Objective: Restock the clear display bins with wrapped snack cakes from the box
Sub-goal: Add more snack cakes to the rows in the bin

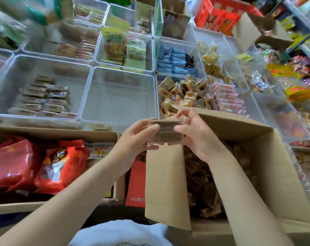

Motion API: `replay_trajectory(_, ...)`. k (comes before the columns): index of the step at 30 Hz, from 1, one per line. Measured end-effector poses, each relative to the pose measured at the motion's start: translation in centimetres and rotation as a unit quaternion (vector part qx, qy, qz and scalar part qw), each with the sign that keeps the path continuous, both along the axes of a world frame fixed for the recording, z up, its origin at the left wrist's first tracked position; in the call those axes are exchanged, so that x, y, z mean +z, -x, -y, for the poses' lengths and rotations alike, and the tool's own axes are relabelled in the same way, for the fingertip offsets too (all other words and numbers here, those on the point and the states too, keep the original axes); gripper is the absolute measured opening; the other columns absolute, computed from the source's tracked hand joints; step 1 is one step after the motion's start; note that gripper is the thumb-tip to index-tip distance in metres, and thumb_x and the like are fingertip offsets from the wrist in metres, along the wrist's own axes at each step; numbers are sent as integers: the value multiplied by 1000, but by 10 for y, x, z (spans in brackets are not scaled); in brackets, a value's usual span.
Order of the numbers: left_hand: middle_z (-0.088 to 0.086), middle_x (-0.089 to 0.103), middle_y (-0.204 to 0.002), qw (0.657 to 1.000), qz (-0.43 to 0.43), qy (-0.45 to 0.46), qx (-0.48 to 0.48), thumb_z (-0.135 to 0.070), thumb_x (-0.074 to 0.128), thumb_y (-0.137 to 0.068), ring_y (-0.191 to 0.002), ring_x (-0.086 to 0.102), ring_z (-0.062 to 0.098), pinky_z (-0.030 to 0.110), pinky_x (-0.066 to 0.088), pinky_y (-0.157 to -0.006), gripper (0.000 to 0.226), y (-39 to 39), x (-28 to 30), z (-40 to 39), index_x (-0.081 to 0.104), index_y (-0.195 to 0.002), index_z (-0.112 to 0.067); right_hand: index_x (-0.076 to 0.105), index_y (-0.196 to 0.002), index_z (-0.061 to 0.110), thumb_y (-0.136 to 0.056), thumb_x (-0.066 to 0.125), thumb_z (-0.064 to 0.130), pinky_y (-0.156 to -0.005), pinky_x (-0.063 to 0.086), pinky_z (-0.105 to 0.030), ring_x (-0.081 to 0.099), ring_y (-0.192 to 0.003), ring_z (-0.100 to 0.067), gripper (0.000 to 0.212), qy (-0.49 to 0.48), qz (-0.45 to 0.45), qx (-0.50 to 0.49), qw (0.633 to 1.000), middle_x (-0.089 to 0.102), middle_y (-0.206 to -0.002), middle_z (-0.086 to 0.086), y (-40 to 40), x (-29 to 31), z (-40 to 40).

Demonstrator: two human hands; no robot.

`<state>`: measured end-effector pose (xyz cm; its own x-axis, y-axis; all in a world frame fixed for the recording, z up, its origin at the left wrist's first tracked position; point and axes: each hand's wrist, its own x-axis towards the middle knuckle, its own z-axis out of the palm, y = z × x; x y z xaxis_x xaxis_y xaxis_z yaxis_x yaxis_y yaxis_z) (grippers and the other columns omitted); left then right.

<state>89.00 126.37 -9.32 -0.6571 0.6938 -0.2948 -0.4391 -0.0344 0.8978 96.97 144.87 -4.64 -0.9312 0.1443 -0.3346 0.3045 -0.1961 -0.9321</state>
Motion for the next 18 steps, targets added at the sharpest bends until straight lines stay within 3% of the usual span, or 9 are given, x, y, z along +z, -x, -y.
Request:
replay_trajectory(2,6,76,-93,998,39,4,57,-22,72,-91,-79,73,23,33,62,-73,32,24,2,26,63,-121,-17,49,-114,17,-94,65,12,-83,59,-47,68,-101,-32,26,-78,5,-3,997,59,-108,-17,26,-3,35)
replay_trajectory(4,6,74,-83,993,69,13,93,-15,69,-91,-65,69,20,32,60,-62,33,52,-1,57,61,-123,-17,52,-116,24,-91,71,19,-82,59,-39,67,-95,-17,31,-174,-5,13,985,59,-102,-4,54,-11,68)
replay_trajectory(7,6,71,-79,988,99,40,115,-17,67,-94,-62,66,19,29,57,-56,26,96,-9,108,61,-120,-15,52,-125,39,-79,82,35,-94,53,-30,57,-111,0,55,-349,-10,90,933,55,-118,9,97,-29,115)
replay_trajectory(9,5,68,-75,985,103,69,122,-19,66,-95,-57,64,16,26,55,-54,21,124,-18,140,62,-115,-12,53,-130,36,-76,84,38,-105,45,-33,47,-125,-3,62,-440,-39,123,888,48,-132,8,127,-41,145)
replay_trajectory(11,9,65,-77,983,93,103,125,-19,67,-95,-53,62,16,27,55,-52,24,148,-28,169,62,-116,-8,55,-131,29,-73,84,38,-109,38,-38,42,-132,-16,66,-531,-80,148,830,45,-140,3,157,-54,178)
replay_trajectory(15,11,69,-77,973,89,165,133,-23,66,-96,-55,66,19,27,57,-52,21,188,-44,210,64,-112,-10,56,-125,19,-68,84,35,-83,49,-42,62,-103,-29,66,-660,-144,225,702,64,-114,-3,208,-82,242)
replay_trajectory(18,13,73,-76,965,127,175,150,-30,55,-99,-69,73,27,33,60,-64,26,217,-61,236,67,-111,-10,57,-122,14,-79,78,19,-70,48,-37,64,-85,-31,48,-664,-124,230,701,67,-101,-5,239,-89,264)
